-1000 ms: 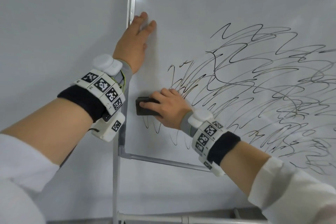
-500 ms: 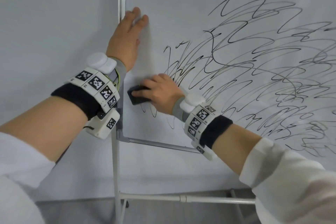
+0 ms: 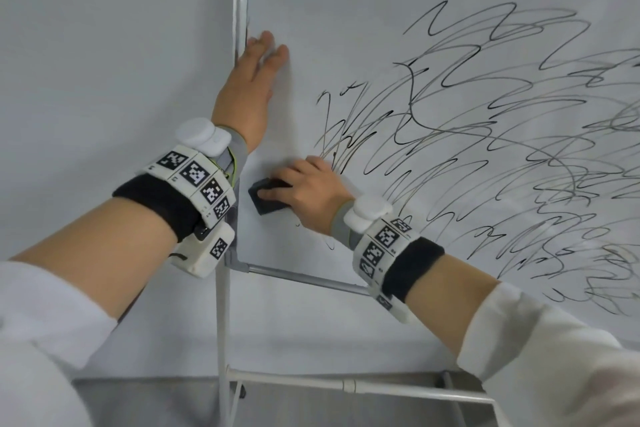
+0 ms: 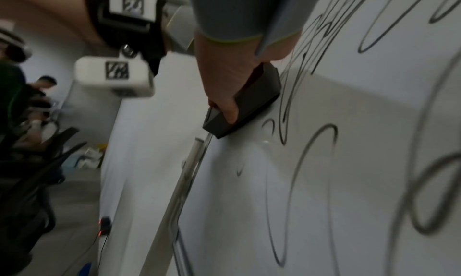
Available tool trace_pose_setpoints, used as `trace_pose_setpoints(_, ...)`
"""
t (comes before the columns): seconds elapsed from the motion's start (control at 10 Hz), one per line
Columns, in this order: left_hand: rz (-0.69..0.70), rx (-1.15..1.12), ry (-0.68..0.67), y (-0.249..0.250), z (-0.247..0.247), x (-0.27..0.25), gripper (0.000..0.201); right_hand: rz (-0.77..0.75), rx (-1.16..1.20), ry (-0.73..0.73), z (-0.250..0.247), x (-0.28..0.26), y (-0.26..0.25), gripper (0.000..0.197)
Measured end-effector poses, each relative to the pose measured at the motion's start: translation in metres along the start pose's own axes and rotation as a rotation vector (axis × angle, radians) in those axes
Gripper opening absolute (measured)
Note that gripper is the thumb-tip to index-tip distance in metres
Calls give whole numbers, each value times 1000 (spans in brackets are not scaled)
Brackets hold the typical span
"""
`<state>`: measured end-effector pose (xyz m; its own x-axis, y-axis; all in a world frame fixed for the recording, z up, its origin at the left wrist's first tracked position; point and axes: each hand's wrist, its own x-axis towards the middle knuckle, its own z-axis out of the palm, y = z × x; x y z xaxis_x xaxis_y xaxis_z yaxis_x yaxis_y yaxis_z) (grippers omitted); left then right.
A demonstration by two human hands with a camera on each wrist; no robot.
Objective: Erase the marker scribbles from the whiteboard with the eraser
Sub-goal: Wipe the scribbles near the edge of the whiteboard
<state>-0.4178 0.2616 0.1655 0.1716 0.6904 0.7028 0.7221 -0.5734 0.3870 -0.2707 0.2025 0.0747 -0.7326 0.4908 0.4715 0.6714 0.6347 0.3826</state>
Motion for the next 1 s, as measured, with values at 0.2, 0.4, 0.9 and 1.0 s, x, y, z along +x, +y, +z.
trace_pose_setpoints(0.2,35,81,-1,-2,-1,0,49,-31,17,-58,6,-18,-9,54)
trace_pose_setpoints(0.4,45,117,19,1,2,-3,52,-37,-5,-65,-3,-12,5,56)
trace_pose_setpoints(0.9,138,128,84,1,12,-10,54,-67,17,-57,-10,-41,16,52)
trace_pose_setpoints(1.0,134,139,78,2,15,-12,53,-124,19,-132,3,-72,9,49)
